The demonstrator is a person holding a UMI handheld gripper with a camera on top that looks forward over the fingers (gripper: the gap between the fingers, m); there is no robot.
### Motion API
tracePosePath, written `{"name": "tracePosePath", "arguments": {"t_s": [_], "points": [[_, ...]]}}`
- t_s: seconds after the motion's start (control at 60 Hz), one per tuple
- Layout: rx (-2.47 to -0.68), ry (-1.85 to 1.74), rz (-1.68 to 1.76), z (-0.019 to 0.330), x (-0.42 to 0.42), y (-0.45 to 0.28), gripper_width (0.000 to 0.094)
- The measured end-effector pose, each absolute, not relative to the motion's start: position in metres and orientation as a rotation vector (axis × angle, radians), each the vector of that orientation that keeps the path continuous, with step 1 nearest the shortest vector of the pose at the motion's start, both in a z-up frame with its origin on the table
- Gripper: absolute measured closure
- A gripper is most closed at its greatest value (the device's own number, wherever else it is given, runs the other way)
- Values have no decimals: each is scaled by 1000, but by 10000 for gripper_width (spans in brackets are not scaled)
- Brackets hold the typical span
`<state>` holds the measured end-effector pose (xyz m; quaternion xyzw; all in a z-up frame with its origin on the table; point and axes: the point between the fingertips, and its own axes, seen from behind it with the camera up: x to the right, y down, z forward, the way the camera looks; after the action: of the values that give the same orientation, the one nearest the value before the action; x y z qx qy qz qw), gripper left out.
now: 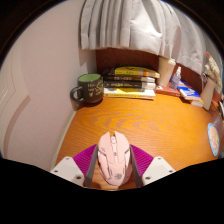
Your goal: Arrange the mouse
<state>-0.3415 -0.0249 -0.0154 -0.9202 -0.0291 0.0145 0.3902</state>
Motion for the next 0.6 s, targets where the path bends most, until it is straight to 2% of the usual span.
{"name": "tracePosePath", "arguments": {"t_s": [0.3,0.467,0.533,0.6], "points": [[-2409,-88,40,-19,-340,-12,519],[-2466,-108,92,-17,-340,-8,542],[-2460,-145,109,3,-330,-5,540],[-2408,-179,89,43,-305,4,539]]}}
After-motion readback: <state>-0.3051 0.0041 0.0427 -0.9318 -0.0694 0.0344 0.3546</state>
